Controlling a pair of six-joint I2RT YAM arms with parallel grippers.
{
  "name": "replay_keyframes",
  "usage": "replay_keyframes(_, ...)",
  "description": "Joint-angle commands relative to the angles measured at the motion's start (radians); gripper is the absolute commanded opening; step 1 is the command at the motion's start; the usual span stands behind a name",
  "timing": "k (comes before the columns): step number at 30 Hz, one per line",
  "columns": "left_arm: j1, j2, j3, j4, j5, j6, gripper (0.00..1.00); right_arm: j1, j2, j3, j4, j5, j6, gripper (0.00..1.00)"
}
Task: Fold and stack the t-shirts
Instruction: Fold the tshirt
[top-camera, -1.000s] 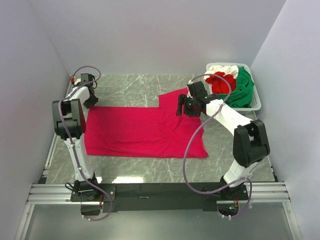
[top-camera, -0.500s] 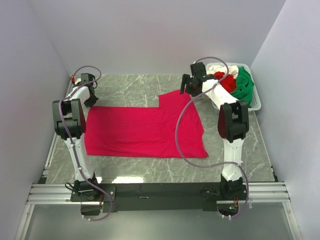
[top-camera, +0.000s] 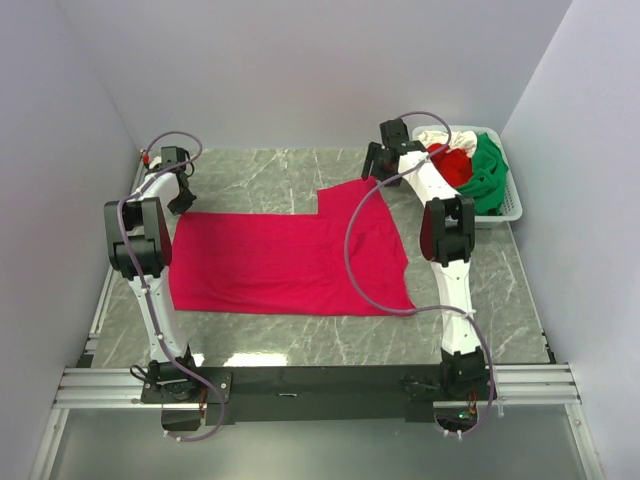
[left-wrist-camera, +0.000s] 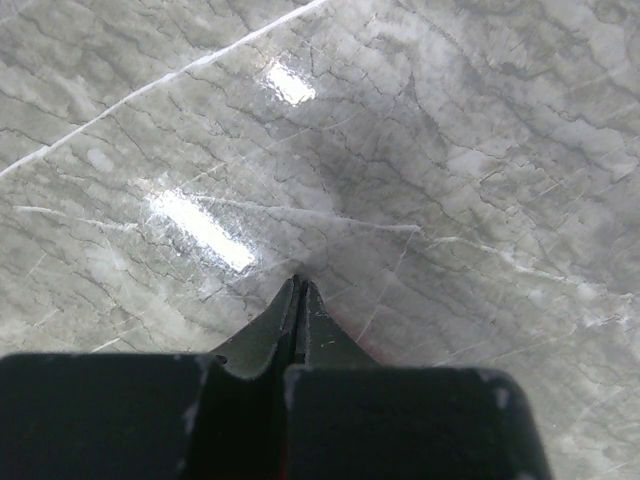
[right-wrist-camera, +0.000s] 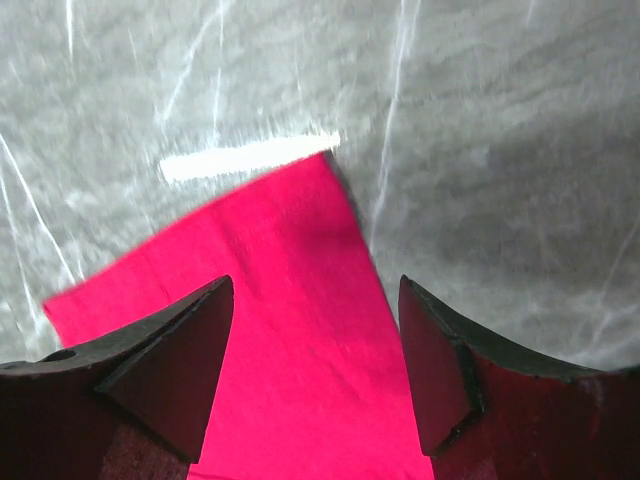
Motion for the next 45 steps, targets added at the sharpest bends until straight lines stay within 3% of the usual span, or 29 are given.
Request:
replay_keyframes(1, -0.007, -0.055, 0.015, -0.007, 0.028, 0.013, 0.01, 0.002, 0.032, 0.092, 0.003, 0.025, 0.046, 0.73)
replay_keyframes(14, -0.022, -0.069, 0.021, -0.011, 0.049, 0.016, 0.01, 0.015, 0.147, 0.185, -0.011, 0.02, 0.074, 0.72)
replay_keyframes(25, -0.025, -0.097, 0.012, -0.011, 0.052, 0.019, 0.01, 0.032, 0.179, 0.232, -0.046, 0.052, 0.054, 0.56)
replay_keyframes(33, -0.027, -0.112, 0.004, -0.008, 0.057, 0.019, 0.01, 0.036, 0.191, 0.247, -0.063, 0.049, 0.043, 0.5)
replay_keyframes(36, -0.027, -0.111, 0.003, -0.007, 0.055, 0.019, 0.01, 0.036, 0.191, 0.254, -0.064, 0.048, 0.044, 0.35)
replay_keyframes(37, -0.027, -0.109, 0.0, -0.004, 0.055, 0.019, 0.01, 0.035, 0.187, 0.238, -0.06, 0.049, 0.043, 0.23)
replay_keyframes(39, -0.027, -0.111, -0.005, 0.002, 0.054, 0.019, 0.01, 0.035, 0.164, 0.214, -0.034, 0.058, 0.046, 0.08)
replay_keyframes(41, -0.027, -0.111, -0.008, 0.009, 0.049, 0.019, 0.01, 0.036, 0.13, 0.159, 0.009, 0.057, 0.047, 0.0)
replay_keyframes(45, -0.027, -0.115, -0.02, 0.026, 0.044, 0.021, 0.01, 0.033, 0.058, 0.042, 0.112, 0.008, 0.054, 0.0)
